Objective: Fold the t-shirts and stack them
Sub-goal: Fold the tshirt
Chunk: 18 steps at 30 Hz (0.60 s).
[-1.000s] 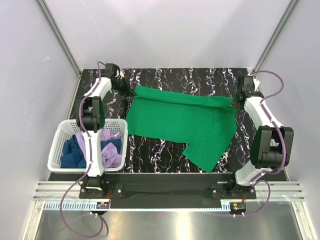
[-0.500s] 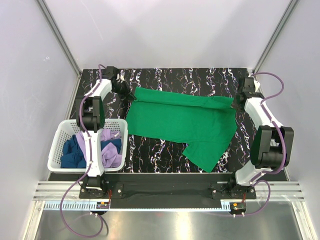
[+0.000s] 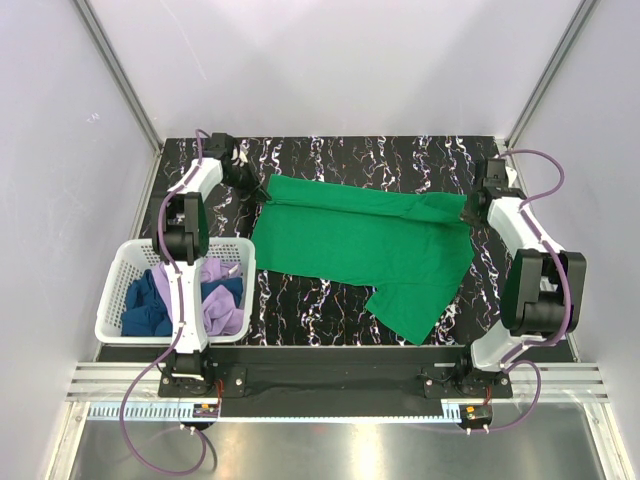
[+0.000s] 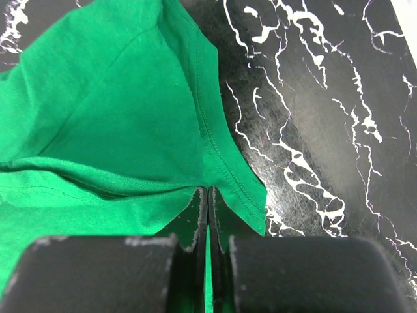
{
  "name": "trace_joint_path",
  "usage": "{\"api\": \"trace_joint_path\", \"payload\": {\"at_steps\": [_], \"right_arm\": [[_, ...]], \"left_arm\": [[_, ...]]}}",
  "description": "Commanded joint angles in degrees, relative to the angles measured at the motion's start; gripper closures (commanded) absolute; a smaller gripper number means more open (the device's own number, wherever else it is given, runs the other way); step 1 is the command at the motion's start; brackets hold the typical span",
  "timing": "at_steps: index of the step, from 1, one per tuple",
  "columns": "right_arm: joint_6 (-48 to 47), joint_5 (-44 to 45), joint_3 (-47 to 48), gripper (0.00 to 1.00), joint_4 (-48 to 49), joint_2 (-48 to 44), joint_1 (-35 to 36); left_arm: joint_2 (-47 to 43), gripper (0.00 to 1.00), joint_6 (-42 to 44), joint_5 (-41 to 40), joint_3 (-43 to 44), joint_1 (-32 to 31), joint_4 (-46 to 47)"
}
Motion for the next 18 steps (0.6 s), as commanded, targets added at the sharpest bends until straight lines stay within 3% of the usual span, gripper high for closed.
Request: {"api": "trace_joint_path", "payload": {"at_steps": [1, 4, 5, 6, 7, 10, 14, 18], "right_arm": [[0.33, 0.08, -0.55, 1.00, 0.87, 0.74, -0.39], [0.50, 0.69, -0.73, 0.99, 0.34, 1.27, -0.30], [1.12, 0.96, -0.55, 0.94, -0.36, 1.45, -0.30], [1.38, 1.40, -0.29, 0.75, -1.06, 1.71, -0.30], [1.73, 1.66, -0.03, 0.69, -2.55, 1.80, -0.39], [3.23, 0.70, 0.32, 0.59, -4.49, 0.22, -0.39], [6.91, -1.14, 3.31, 0.55, -7.22, -0.92, -0.39], [9.56, -4.83, 9.01, 0.52, -6.26, 4.41, -0.56]], "left_arm": [[-0.13, 0.91, 0.71, -0.95, 1.37, 0.64, 0.22], [-0.13, 0.81, 1.23, -1.91, 1.63, 0.64, -0.74], [-0.21, 0.75, 1.76, -2.53, 1.72, 0.64, -1.01], [-1.00, 0.73, 2.02, -3.23, 1.90, 0.64, -1.54], [-1.61, 0.64, 2.20, -5.33, 2.16, 0.64, -2.85], [-6.69, 0.48, 2.55, -9.37, 0.94, 0.64, -2.86], [-14.35, 0.44, -0.42, -10.18, -7.65, 0.55, 4.33], [-17.26, 0.45, -3.33, -9.66, -10.75, -0.15, 11.63]]}}
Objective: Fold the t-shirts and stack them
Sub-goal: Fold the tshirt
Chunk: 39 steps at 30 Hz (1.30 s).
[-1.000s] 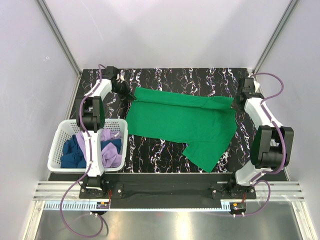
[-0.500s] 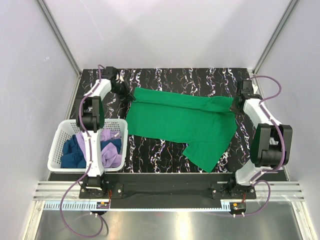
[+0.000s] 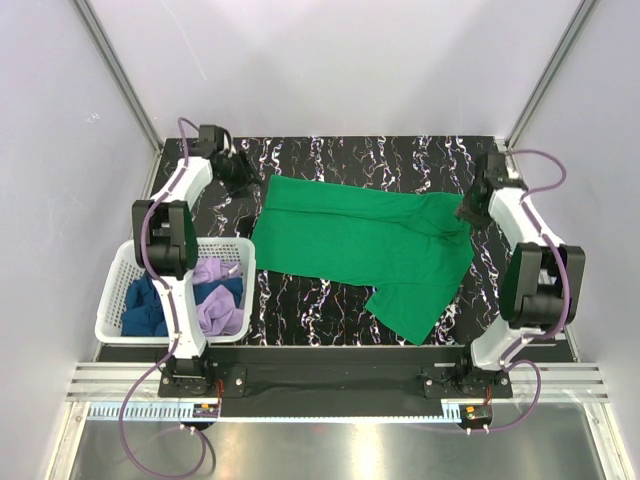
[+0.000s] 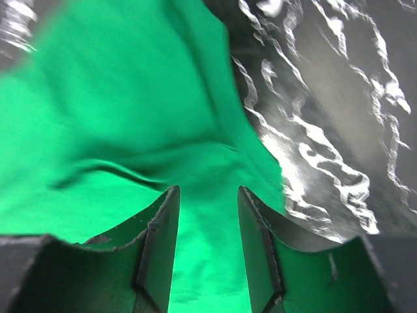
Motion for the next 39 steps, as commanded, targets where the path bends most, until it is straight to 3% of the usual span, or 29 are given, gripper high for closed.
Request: {"api": "trace_joint_path", "payload": {"at_steps": [1, 7, 11, 16, 19, 39], "right_arm": [[3.96, -3.76, 10.01, 0.52, 0.59, 3.97, -0.52], [6.34, -7.10, 25.77, 0.53, -2.40, 17.07, -2.80], [6.25, -9.13, 32.11, 0.49, -4.86, 22.35, -4.12], [6.95, -13.77, 32.99, 0.37, -5.30, 24.46, -5.79], [7.04, -16.77, 32.91, 0.36, -5.66, 25.52, -6.93], [4.49, -20.90, 30.01, 0.47, 0.23, 30.26, -9.92]], "left_arm": [[-4.55, 0.46, -2.92, 1.11, -0.01, -0.41, 11.22], [5.90, 0.61, -6.78, 13.77, 9.83, -1.91, 15.80], [9.34, 0.61, -9.25, 15.81, 10.72, -2.26, 19.06], [13.73, 0.62, -9.95, 17.48, 12.83, -2.44, 19.67], [14.88, 0.62, -10.92, 17.66, 12.92, -2.44, 19.68], [19.45, 0.63, -12.50, 16.07, 13.01, -2.35, 17.30]]}}
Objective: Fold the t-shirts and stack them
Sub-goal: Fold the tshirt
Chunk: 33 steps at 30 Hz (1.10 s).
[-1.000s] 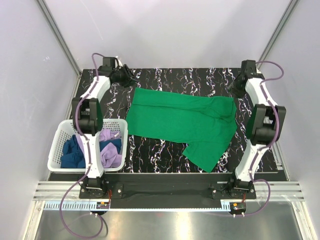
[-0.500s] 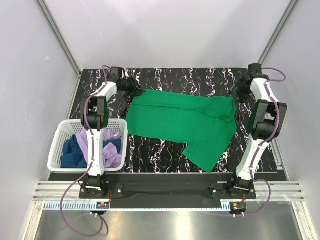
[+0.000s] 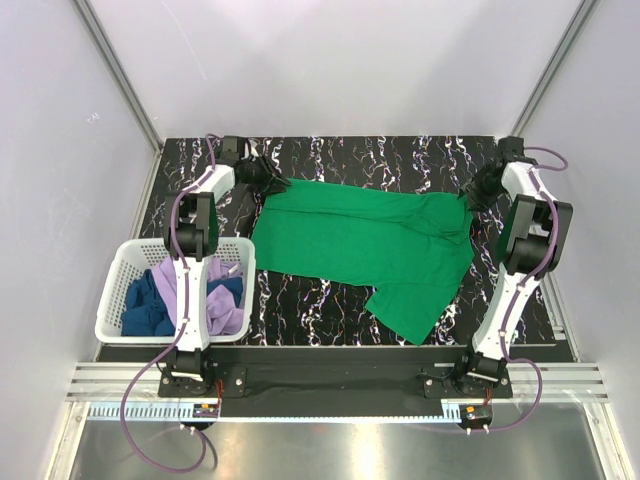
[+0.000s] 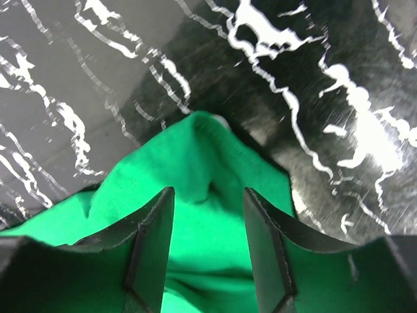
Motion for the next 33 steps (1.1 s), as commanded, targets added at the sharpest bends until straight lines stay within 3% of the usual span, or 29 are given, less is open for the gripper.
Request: {"api": "trace_joint_path", "payload": {"at_steps": [1, 10, 16, 29, 33], "right_arm": [[-0.93, -1.87, 0.85, 0.47, 2.40, 0.61, -0.74], [1.44, -3.28, 1.38, 0.65, 1.60, 1.31, -0.74], [3.37, -1.79, -0.90, 0.99, 0.82, -1.75, -1.01], [5.58, 4.37, -9.95, 1.00, 3.97, -4.14, -1.18], [1.90, 4.54, -6.63, 0.96, 2.41, -1.95, -1.27]], "left_arm": [[0.65, 0.64, -0.65, 0.97, 1.29, 0.25, 0.63], [0.74, 0.66, 0.22, 0.71, 0.68, 0.25, -0.25], [1.09, 0.67, 0.75, 0.44, 1.20, 0.25, -1.04], [1.88, 0.70, 2.25, -0.17, 2.25, 0.78, -3.86], [1.62, 0.69, 2.69, 0.01, 2.44, 0.87, -4.65]]}}
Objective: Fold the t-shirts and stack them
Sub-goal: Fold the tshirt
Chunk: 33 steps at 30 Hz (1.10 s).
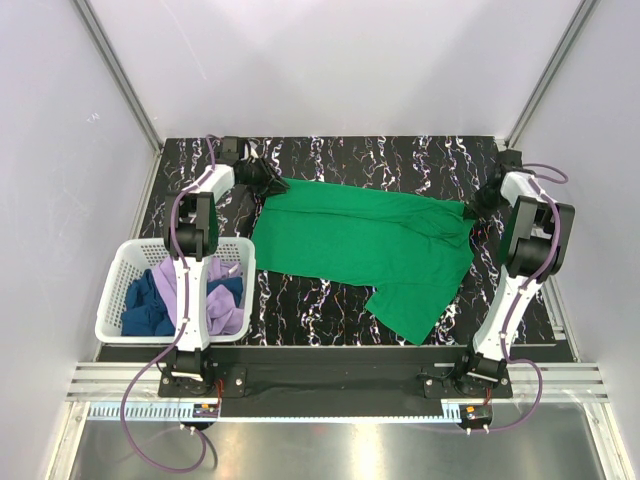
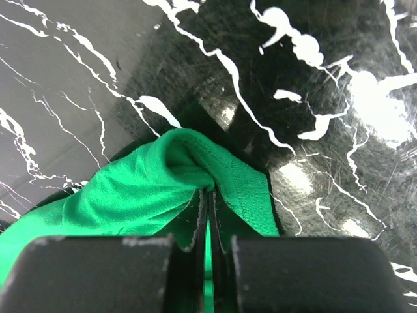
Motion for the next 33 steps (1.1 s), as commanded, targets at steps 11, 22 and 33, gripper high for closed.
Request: {"api": "trace_joint_path", "payload": {"at_steps": [11, 22, 33], "right_arm": [[-10.41, 9.40, 10.54, 0.42, -12.78, -4.87, 1.71], [-17.29, 1.06, 3.95, 0.19, -9.19, -10.68, 11.64], [-7.53, 1.85, 4.21, 0.48, -9.10, -7.25, 9.62]], "left_arm": [[-4.61, 0.55, 4.89, -3.27, 2.50, 0.45, -6.55], [-10.76, 0.51, 3.92, -2.04, -1.97, -0.86, -6.73], [-14.29, 0.50, 2.08, 0.07, -7.43, -3.06, -4.18]]}}
